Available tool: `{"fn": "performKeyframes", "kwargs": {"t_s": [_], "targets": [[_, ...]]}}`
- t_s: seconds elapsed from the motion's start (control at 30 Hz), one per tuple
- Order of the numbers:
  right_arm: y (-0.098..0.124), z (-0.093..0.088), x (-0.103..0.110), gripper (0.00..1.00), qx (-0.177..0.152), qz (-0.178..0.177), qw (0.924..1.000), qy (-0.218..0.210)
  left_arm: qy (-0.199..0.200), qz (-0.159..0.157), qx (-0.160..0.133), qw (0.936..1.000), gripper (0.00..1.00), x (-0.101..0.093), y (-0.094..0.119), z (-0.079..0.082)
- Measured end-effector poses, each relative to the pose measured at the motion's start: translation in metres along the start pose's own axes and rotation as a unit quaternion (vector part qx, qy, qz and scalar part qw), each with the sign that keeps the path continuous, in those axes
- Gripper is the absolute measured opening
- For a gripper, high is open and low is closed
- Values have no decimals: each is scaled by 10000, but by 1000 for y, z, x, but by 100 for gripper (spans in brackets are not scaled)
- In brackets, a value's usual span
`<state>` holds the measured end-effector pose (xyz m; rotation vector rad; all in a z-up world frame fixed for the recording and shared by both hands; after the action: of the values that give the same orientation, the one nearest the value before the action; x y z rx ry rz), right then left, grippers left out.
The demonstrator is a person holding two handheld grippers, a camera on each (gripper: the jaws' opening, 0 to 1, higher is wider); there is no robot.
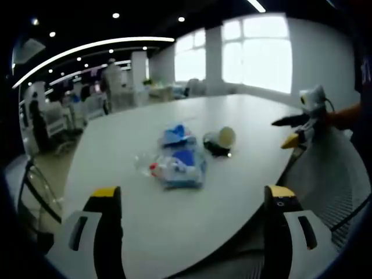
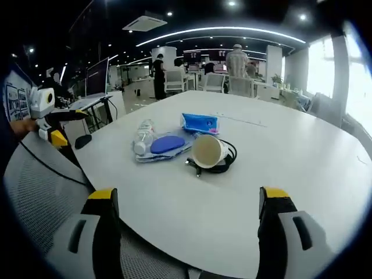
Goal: Arrange the tabletop items into an orderly group along one side of the table until the central work area is clear of visible clutter.
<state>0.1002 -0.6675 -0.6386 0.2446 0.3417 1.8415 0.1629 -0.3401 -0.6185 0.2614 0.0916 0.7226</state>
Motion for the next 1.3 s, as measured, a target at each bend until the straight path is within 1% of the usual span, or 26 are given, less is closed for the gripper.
{"fn": "performKeyframes", "kwargs": {"t_s": [0.5, 1.3], "targets": [[0, 1, 0, 100, -42, 0, 10000, 13, -31, -37, 8, 10000, 99, -1, 0, 0], [-1, 1, 1, 100, -1, 29, 10000, 45, -66, -64, 34, 10000, 99, -2, 0, 0]]}}
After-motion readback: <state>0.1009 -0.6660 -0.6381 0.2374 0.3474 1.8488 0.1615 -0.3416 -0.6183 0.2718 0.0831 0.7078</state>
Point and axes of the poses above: the point that each gripper's makers call its tool centre point, and the gripper's own axes: y roughly backward along the fingers, x roughly to its left, z roughly out of its top, the point moved 4 cm from there along y, roughly backward along the fingers, and after that the axes turned 9 degrees about -x, right-handed, at the moved point
